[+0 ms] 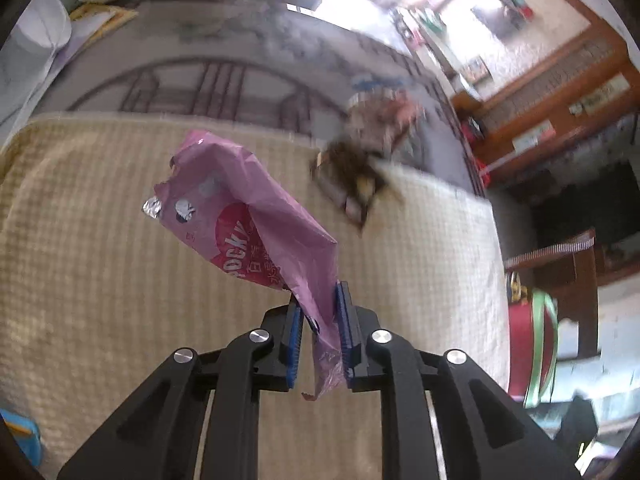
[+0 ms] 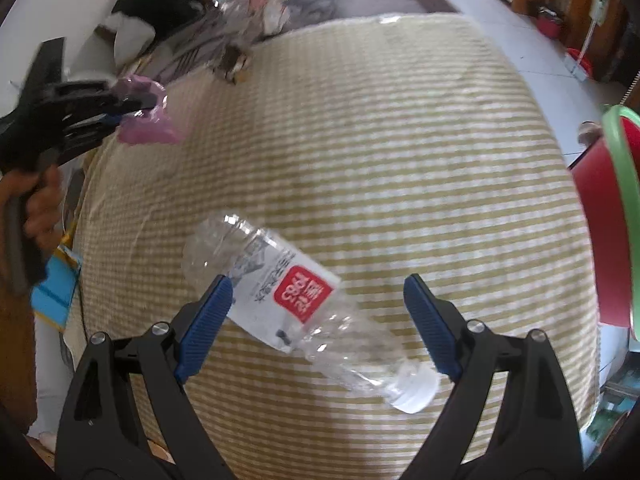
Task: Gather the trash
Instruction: 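Grasp the pink snack bag with the left tool while the right tool grasps the clear plastic bottle, then carry the pink bag and plastic bottle over the red bin with both tools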
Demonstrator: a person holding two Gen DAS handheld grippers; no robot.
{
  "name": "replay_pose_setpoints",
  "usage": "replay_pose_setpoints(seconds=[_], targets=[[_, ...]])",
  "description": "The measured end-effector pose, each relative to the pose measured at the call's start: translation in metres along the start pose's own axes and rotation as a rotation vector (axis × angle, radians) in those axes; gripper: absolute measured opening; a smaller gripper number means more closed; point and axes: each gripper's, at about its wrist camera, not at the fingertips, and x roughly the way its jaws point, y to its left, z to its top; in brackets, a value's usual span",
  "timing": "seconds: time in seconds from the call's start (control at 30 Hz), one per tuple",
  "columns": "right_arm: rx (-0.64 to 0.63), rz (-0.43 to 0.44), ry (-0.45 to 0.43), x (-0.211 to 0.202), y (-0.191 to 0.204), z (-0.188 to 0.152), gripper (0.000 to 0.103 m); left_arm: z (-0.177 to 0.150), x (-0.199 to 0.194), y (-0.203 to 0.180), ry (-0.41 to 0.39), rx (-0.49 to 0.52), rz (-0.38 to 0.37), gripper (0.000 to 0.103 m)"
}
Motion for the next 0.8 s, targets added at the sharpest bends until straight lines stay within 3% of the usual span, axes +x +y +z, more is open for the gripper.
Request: replay_pose_setpoints(seconds=[0.1, 0.17, 0.2, 0.27, 0.37, 0.4, 0.5, 0.53, 0.57, 0.63, 0.8], targets=[[-0.021, 0.014, 0.015, 0.005, 0.006, 0.002, 0.090, -0.020, 0.004, 0.009, 0.033, 0.015, 0.027, 0.025], [-0.049, 0.008, 0.022, 0.008, 0.012, 0.002, 0.089, -0.026, 0.012, 0.010, 0.049, 0.008, 0.037, 0.042], [-0.055, 0.011, 0.026, 0.007, 0.013, -0.001, 0.089, -0.030, 0.014, 0.011, 0.053, 0.001, 0.036, 0.056], [-0.063, 0.021, 0.033, 0.009, 0.016, -0.003, 0.089, -0.033, 0.017, 0.010, 0.050, 0.005, 0.029, 0.057], [-0.091, 0.010, 0.039, 0.011, 0.021, -0.009, 0.085, -0.039, 0.023, 0.008, 0.041, 0.026, 0.040, 0.045], [-0.101, 0.002, 0.033, 0.011, 0.023, -0.010, 0.081, -0.041, 0.025, 0.009, 0.046, 0.020, 0.025, 0.028], [-0.109, 0.018, -0.008, 0.002, 0.027, -0.012, 0.058, -0.046, 0.020, 0.012, 0.020, -0.005, 0.010, 0.023], [-0.112, 0.025, -0.027, -0.002, 0.028, -0.013, 0.045, -0.049, 0.017, 0.012, 0.005, 0.002, 0.018, 0.020], [-0.109, 0.034, -0.043, -0.007, 0.027, -0.012, 0.041, -0.051, 0.011, 0.010, -0.026, 0.013, 0.023, 0.017], [-0.103, 0.037, -0.085, -0.019, 0.025, -0.011, 0.036, -0.052, -0.002, 0.006, -0.063, 0.019, 0.006, 0.006], [-0.113, 0.041, -0.164, -0.039, 0.028, -0.009, 0.032, -0.054, -0.026, -0.012, -0.163, 0.077, 0.001, 0.005]])
